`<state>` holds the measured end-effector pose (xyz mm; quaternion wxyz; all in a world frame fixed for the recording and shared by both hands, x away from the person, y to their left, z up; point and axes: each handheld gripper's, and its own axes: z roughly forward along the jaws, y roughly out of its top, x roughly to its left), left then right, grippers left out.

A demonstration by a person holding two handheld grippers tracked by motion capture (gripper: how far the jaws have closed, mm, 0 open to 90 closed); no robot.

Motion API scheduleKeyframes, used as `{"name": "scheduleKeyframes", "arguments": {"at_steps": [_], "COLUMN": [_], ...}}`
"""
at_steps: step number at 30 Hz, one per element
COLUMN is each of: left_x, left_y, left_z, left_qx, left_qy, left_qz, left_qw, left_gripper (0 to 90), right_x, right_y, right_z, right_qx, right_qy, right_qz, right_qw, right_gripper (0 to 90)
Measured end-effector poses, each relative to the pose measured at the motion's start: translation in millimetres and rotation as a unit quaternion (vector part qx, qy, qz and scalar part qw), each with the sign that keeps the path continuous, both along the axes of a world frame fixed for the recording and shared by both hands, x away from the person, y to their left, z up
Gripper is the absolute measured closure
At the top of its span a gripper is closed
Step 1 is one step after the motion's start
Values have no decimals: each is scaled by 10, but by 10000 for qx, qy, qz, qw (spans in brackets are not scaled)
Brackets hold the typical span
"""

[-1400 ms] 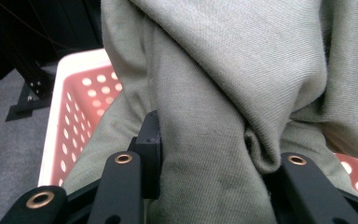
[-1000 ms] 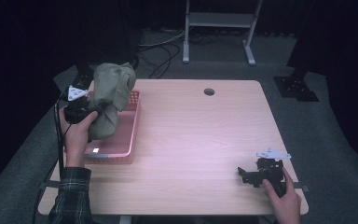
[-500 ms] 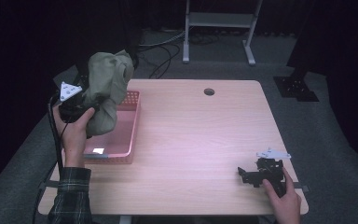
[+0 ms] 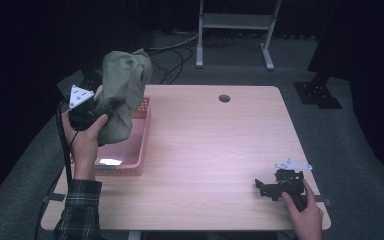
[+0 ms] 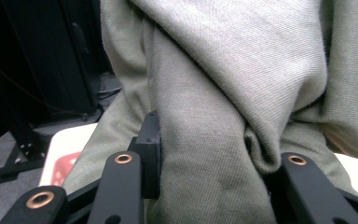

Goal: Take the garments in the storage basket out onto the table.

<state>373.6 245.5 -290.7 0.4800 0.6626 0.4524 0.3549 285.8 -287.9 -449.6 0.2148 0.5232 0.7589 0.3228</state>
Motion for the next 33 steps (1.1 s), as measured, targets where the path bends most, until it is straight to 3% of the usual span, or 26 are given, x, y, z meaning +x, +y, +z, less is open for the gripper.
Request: {"name": "scheduleKeyframes", "arguments": {"at_steps": [11, 18, 26, 33], "left_x": [-33, -54, -75, -85], "left_y": [-237, -418, -693, -926], "left_z": [42, 57, 38, -14], "left_qx": [-33, -72, -46, -51], "left_qy": [-47, -70, -52, 1], "left_qz": [-373, -681, -1090, -1449], "left_qw": [9993, 9976, 9940, 9894], "left_gripper": [590, 590, 590, 590], "right_x": [0, 0, 1, 0], "right_y": [0, 0, 0, 0], "right_z": [0, 0, 0, 0], "right_qx": [-1, -2, 2, 0], "right_qy": [1, 0, -7, -3], "right_qz": [1, 1, -1, 1], "right_qw": [10000, 10000, 10000, 10000], "right_gripper": [0, 0, 0, 0]}}
